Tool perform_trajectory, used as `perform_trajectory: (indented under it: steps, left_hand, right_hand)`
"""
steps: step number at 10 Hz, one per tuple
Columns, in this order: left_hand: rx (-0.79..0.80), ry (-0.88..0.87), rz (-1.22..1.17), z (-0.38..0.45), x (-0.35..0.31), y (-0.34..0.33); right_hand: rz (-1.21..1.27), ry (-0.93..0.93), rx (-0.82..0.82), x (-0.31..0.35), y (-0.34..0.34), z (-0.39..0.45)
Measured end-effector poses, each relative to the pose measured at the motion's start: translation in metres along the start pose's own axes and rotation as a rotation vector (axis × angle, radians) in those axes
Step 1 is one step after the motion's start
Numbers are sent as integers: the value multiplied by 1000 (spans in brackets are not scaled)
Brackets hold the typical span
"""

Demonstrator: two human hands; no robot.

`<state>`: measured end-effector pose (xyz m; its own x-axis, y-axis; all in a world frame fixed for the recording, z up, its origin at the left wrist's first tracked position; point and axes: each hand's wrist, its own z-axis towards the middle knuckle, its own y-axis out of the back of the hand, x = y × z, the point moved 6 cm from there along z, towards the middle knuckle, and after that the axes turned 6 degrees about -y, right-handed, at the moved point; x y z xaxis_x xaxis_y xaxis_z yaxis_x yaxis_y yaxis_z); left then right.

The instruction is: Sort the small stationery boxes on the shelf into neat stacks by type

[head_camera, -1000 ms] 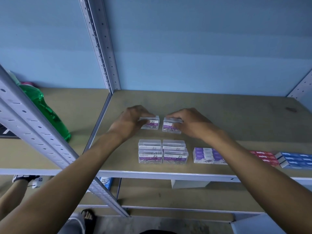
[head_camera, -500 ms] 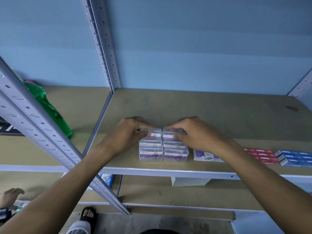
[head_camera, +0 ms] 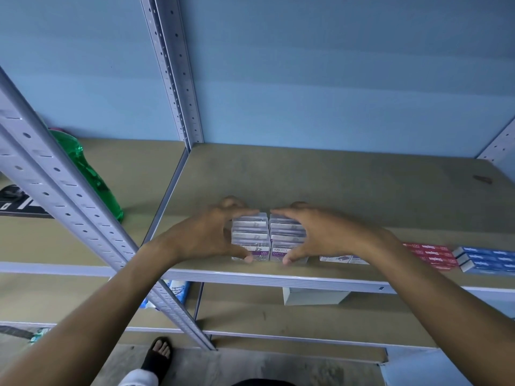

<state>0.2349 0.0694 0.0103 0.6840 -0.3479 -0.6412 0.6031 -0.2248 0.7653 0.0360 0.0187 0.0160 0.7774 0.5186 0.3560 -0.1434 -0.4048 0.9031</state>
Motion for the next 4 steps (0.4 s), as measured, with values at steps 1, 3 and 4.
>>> perform_trajectory:
  steps: [1, 3, 4]
  left_hand:
    - [-14, -35, -42, -1, -3, 0]
    - [-22, -37, -102, -2, -4, -3]
    - [-8, -39, -45, -3, -7, -2]
  right_hand:
    - [-12, 32, -51, -1, -3, 4]
    - [-34, 52, -115, 0, -4, 5]
    - [-22, 63, -112, 4, 1, -3]
